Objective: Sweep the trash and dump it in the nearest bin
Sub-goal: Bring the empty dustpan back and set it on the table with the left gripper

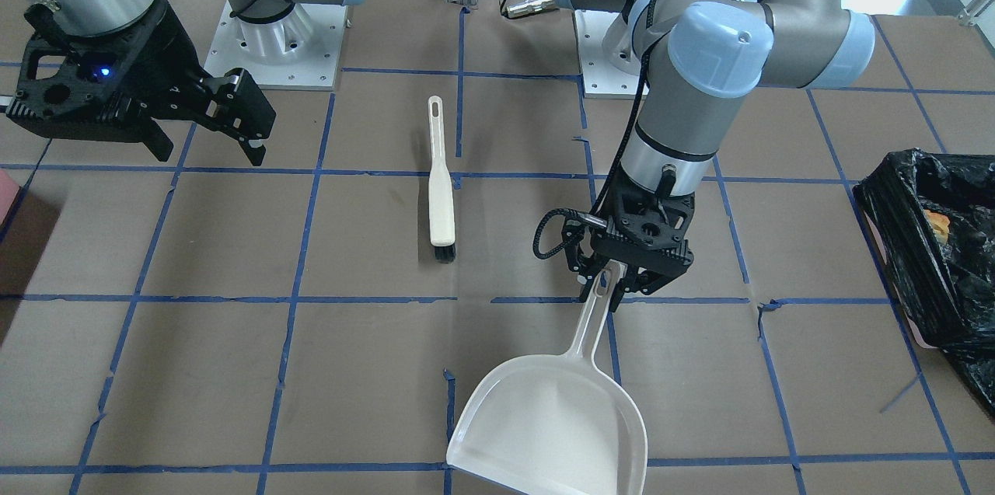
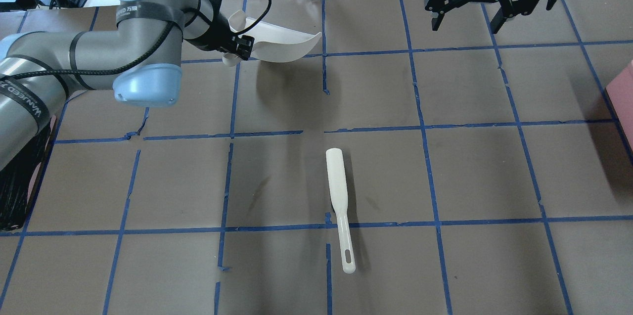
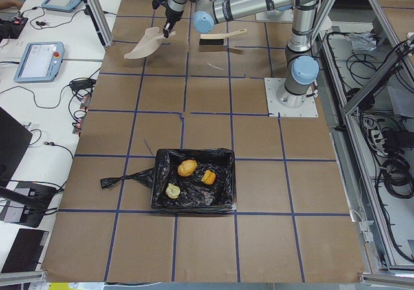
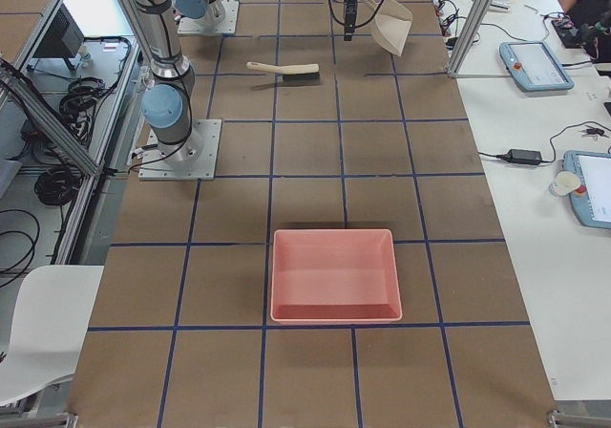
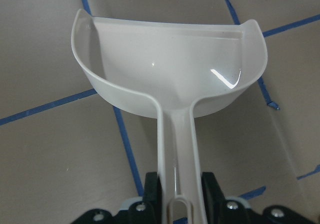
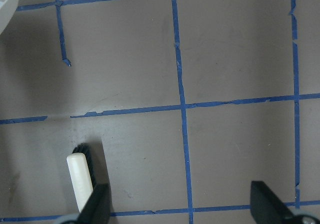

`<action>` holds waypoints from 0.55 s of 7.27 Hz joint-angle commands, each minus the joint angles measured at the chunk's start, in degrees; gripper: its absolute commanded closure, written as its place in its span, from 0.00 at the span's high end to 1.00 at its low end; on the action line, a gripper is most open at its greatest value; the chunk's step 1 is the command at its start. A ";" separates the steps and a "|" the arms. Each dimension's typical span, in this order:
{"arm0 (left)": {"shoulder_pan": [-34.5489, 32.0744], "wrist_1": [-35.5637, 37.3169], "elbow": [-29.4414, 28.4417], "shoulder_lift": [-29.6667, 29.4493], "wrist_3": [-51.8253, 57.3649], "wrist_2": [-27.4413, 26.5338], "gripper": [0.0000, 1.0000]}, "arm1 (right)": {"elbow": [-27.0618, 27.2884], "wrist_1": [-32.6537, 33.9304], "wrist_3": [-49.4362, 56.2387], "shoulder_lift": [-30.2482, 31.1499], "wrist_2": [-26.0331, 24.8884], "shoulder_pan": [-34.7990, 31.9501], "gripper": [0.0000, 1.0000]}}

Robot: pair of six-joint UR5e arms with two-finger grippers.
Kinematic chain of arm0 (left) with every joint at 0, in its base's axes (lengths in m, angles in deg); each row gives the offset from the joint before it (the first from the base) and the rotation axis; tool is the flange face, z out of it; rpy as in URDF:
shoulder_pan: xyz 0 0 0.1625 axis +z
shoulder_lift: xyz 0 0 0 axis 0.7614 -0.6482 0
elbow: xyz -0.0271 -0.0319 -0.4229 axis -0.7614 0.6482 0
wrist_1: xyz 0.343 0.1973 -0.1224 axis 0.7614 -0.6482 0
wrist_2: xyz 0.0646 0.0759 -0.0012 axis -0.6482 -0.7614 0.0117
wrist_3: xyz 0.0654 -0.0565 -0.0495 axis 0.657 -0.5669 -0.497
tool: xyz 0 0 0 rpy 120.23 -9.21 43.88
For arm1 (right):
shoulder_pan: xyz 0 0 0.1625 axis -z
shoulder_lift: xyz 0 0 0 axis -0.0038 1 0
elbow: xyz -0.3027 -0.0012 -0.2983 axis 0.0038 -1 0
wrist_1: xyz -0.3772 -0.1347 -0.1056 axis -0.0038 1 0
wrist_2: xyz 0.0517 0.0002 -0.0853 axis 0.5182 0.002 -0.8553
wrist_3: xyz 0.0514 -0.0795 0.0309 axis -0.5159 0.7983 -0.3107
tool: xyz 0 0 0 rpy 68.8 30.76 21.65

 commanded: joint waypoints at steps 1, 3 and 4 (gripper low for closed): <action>-3.45 7.40 4.67 -0.16 -7.04 1.06 0.01 | 0.29 1.64 0.08 -0.31 0.67 -0.40 1.00; -8.10 10.74 4.69 -2.87 -14.18 0.27 0.01 | 2.31 1.65 -0.01 0.22 0.32 -0.32 1.00; -10.48 14.08 4.60 -5.15 -17.10 -1.21 0.01 | 2.40 1.65 -0.01 0.30 0.32 -0.49 1.00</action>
